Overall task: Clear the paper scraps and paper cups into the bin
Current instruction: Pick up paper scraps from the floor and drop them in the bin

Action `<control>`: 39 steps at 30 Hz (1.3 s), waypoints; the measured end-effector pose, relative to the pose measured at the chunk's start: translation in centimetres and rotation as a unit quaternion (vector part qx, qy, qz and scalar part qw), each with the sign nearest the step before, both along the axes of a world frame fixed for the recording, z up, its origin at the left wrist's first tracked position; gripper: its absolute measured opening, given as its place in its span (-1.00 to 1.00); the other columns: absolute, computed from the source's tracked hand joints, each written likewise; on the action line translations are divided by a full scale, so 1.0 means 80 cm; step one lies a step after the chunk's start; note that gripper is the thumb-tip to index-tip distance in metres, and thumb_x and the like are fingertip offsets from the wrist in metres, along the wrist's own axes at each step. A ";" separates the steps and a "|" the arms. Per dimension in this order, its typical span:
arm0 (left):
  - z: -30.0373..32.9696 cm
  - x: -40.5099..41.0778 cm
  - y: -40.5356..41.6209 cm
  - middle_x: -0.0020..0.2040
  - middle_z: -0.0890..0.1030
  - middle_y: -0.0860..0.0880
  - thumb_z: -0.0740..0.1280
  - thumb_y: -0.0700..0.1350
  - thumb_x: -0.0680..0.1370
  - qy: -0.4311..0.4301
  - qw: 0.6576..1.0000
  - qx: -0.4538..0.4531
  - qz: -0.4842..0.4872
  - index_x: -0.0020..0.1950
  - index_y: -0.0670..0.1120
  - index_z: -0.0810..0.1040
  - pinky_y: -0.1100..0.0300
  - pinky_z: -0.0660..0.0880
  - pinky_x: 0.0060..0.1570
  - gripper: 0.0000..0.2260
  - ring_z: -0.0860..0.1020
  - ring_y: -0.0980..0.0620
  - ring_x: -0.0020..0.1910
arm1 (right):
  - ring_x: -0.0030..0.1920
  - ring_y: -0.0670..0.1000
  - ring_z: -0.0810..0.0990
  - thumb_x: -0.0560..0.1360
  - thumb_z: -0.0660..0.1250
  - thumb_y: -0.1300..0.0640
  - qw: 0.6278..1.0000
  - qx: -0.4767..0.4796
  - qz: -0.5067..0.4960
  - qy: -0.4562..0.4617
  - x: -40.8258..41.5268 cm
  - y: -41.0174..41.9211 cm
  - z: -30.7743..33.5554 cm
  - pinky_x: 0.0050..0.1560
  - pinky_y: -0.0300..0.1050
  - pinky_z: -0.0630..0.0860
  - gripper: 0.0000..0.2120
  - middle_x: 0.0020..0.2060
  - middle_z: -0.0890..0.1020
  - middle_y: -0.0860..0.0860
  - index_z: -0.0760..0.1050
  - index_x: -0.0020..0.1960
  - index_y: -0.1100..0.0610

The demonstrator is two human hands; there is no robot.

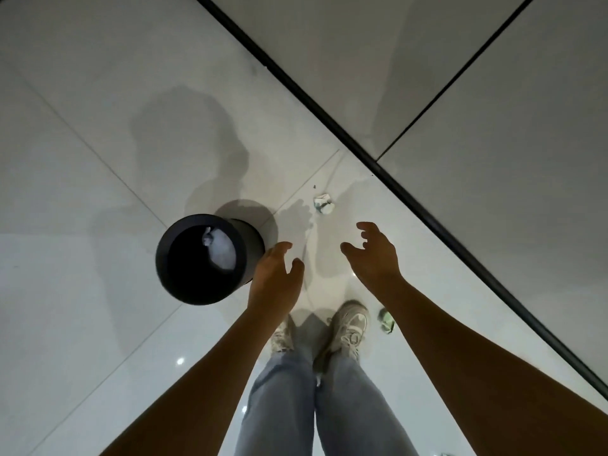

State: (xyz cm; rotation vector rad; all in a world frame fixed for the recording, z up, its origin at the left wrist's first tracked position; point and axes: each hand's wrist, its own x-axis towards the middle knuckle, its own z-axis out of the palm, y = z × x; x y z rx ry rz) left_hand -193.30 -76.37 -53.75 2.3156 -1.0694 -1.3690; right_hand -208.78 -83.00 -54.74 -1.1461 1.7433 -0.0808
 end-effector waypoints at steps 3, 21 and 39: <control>-0.083 0.003 -0.010 0.38 0.43 0.01 0.21 -0.07 0.60 0.017 1.000 -0.001 0.022 0.39 0.00 0.36 0.13 0.36 0.27 -0.66 0.39 0.01 0.36 | 0.25 0.08 0.48 0.51 0.35 0.11 1.000 -0.007 -0.005 -0.005 0.004 -0.013 -0.084 0.17 -0.08 0.46 -0.49 0.30 0.46 0.08 0.31 0.42 0.07; -0.427 -0.015 -0.069 0.18 0.49 0.07 0.28 -0.11 0.58 0.097 0.969 -0.052 0.223 0.27 0.03 0.42 0.21 0.42 0.05 -0.74 0.47 0.09 0.10 | 0.28 0.12 0.43 0.41 0.48 -0.04 0.991 -0.114 0.075 0.006 0.023 -0.105 -0.463 0.25 -0.09 0.41 -0.31 0.29 0.43 0.12 0.27 0.42 0.10; -0.435 -0.014 -0.122 0.34 0.44 -0.05 0.32 -0.02 0.56 0.198 0.937 0.011 0.287 0.42 0.00 0.32 0.04 0.39 0.29 -0.55 0.45 -0.07 0.25 | 0.13 0.02 0.55 0.43 0.47 0.08 0.973 -0.179 0.099 -0.106 0.017 -0.088 -0.476 0.17 -0.16 0.53 -0.58 0.16 0.58 0.03 0.47 0.24 0.12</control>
